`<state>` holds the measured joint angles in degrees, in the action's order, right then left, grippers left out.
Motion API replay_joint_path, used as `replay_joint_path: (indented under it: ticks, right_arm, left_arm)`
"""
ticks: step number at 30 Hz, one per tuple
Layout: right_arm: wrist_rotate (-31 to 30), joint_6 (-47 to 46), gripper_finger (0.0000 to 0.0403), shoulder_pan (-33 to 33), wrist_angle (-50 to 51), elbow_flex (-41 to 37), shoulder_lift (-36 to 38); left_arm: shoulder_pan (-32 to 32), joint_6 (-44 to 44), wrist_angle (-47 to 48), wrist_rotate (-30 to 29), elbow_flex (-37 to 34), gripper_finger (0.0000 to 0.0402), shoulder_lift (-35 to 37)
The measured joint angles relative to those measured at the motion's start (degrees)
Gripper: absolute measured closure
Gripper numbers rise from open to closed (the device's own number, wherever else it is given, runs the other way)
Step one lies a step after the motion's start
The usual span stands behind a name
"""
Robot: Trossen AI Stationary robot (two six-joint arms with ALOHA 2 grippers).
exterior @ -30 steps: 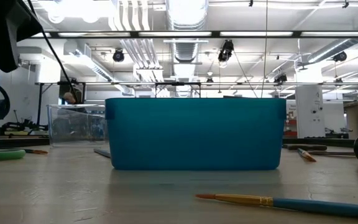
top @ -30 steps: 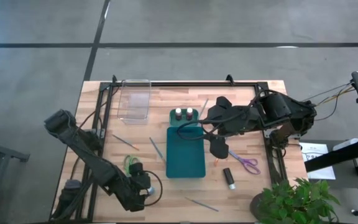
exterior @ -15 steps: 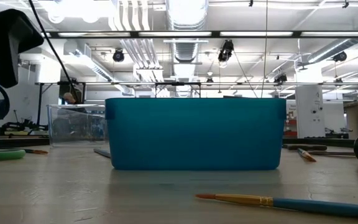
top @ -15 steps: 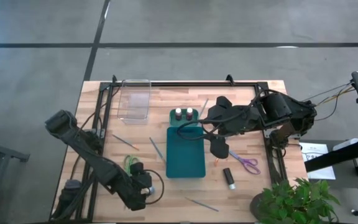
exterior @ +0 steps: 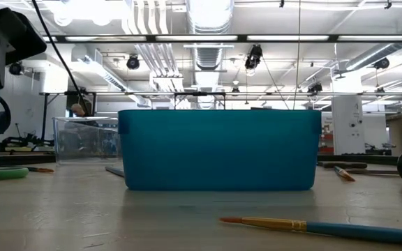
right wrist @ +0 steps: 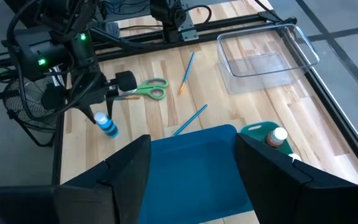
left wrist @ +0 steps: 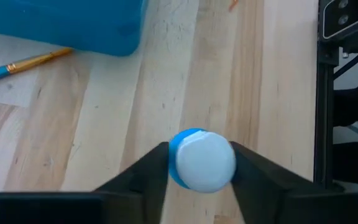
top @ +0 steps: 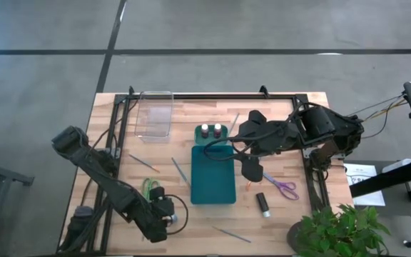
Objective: Pick & Place Paint Supplies
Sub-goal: Put the blue paint bottle into the green bin
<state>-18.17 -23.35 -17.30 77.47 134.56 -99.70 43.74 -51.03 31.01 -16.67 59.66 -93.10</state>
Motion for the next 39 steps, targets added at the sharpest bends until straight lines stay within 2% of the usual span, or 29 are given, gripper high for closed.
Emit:
replay_joint_path:
  ticks: [3,14,21,27,34,39]
  right_arm:
    - [0.0,0.0,0.0173,0.0,0.0,0.0,0.0]
    - [0.1,-0.1,0.0173,-0.3,0.1,0.0,0.0]
    - [-0.5,-3.1,0.0173,-2.8,4.4,0.0,0.9]
    - [-8.6,-10.1,0.0173,-7.3,9.8,0.0,2.4]
    - [-17.0,-19.3,0.0173,-13.5,12.6,0.0,4.5]
    - [-21.7,-23.5,0.0173,-16.9,12.6,0.0,4.9]
  left_arm:
    - [0.0,-0.1,-0.2,0.0,0.0,0.0283,0.1]
    - [-1.1,-0.3,1.5,0.6,2.5,0.0284,0.5]
    - [-6.3,7.9,17.6,-2.6,11.5,0.0284,3.5]
    - [-17.1,20.5,28.2,-3.7,19.3,0.0284,5.8]
    - [-35.5,32.0,27.6,1.5,19.8,0.0284,11.5]
    - [-47.2,42.0,24.7,8.7,19.8,0.0284,11.5]
